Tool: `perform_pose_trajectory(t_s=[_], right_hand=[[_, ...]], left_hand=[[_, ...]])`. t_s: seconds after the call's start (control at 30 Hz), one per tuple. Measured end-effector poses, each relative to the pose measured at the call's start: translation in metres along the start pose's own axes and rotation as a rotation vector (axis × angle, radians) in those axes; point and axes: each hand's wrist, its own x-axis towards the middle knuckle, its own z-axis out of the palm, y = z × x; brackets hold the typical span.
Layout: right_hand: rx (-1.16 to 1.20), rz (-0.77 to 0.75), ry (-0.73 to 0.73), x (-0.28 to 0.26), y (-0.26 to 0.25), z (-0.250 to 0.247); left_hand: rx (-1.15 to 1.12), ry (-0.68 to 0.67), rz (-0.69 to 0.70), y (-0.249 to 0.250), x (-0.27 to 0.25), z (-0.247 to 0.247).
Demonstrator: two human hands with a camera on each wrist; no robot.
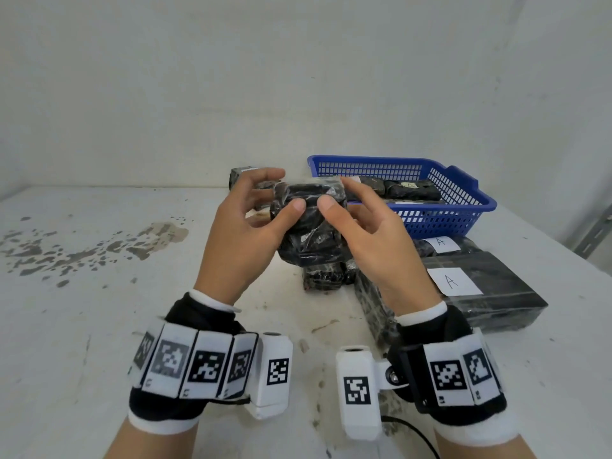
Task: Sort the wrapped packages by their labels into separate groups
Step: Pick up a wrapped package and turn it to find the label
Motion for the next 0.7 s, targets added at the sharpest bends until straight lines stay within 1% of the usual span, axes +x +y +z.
perform_pose_trajectory(t_s=[0.1, 0.2, 0.3, 0.37, 0.5, 0.7], right_hand=[[-0.013, -0.071, 0.019, -0.0007, -0.0013, -0.0025], [-0.023, -0.104, 0.001, -0.0016, -0.0031, -0.004], [-0.048, -0.087, -0.056, -0.0029, -0.0062, -0.0054], [-0.004, -0.038, -0.086, -0.0039, -0.0095, -0.0065], [0.028, -0.033, -0.05, -0.0032, -0.0102, -0.0073], [0.031, -0.033, -0.058, -0.0033, -0.0088, -0.0061]], left_hand=[[-0.005, -0.004, -0.013, 0.0023, -0.0018, 0.0014], [-0.025, -0.038, -0.035, 0.0041, -0.0033, 0.0023], [-0.054, -0.039, -0.034, 0.0041, -0.0027, 0.0013], [-0.056, -0.036, 0.01, 0.0033, -0.0014, -0.0003], [-0.041, -0.052, 0.032, 0.0012, -0.0005, -0.0007], [-0.05, -0.049, 0.061, -0.0011, 0.0003, -0.0013]])
